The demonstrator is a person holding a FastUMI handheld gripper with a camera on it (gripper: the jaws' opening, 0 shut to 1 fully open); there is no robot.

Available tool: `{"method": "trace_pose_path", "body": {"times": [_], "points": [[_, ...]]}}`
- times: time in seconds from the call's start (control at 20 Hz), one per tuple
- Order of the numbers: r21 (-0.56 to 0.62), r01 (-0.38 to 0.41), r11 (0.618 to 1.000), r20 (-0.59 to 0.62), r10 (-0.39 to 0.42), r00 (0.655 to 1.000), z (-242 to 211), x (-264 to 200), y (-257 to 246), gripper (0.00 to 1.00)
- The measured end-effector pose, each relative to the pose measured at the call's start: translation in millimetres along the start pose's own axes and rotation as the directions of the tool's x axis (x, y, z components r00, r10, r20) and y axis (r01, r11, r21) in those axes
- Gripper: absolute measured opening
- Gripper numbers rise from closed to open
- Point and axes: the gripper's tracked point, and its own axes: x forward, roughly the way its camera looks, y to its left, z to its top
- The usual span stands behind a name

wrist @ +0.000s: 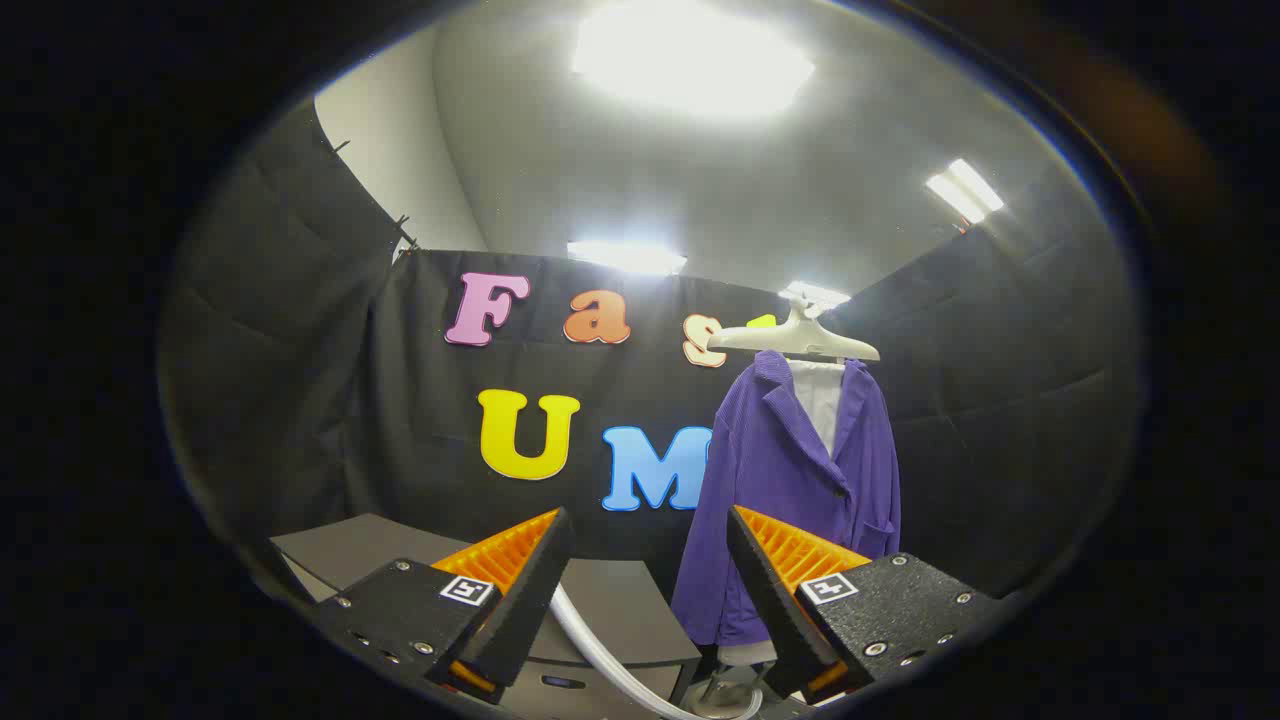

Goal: Iron the clothes twice with a garment steamer, once on the left side and once on the right side.

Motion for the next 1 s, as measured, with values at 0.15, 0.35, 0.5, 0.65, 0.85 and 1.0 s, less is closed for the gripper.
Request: {"method": "trace_pose_path", "body": {"times": [0.15,0.35,0.5,0.65,0.85,1.0], "points": [[-0.022,0.003,1.000,-0.019,-0.003,1.000,-7,3,-1,0.95],[0.001,-0.028,1.000,-0.045,0.028,0.999,-15,3,7,0.95],[-0.051,-0.019,0.999,-0.061,0.016,0.998,-17,0,-4,0.95],[-0.068,-0.035,0.997,-0.058,0.031,0.998,-13,-5,-9,0.95],[-0.059,-0.095,0.994,-0.068,0.091,0.994,-12,-14,-18,0.95],[-0.113,-0.141,0.984,-0.094,0.131,0.987,-10,-24,-31,0.95]]}}
